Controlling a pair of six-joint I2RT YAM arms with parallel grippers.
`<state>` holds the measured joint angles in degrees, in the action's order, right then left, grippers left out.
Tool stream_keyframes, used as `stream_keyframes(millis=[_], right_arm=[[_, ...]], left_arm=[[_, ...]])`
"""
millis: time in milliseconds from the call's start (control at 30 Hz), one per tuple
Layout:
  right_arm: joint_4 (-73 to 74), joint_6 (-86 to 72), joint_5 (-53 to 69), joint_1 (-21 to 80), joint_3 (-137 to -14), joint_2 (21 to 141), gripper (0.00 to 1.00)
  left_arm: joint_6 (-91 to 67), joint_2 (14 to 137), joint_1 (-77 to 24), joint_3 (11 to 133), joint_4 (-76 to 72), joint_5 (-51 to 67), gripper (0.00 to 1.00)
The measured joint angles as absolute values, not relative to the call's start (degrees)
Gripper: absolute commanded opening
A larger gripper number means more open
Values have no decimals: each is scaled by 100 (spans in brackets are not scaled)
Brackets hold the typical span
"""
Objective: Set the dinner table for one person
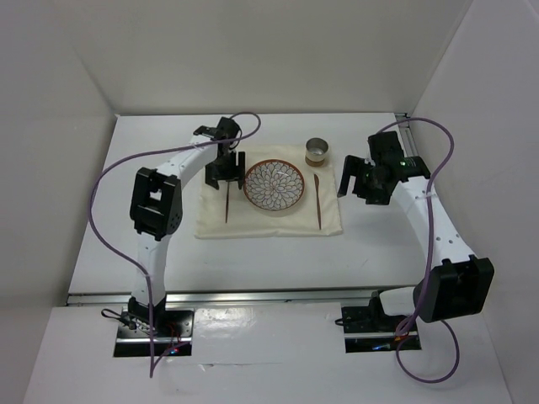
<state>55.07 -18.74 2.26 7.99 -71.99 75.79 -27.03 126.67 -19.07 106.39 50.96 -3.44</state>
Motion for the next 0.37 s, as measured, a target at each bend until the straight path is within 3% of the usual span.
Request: stream_keyframes(millis=[200,367], right_arm=[[5435,-2169,-25,799,-7286,7590,99],[5339,-2355,-150,801,-7312,7594,99]], left_arm=[[-2622,11675,-1968,11174,5341,-408,87],[-2532,9738,-1966,10608,4810,-165,88]])
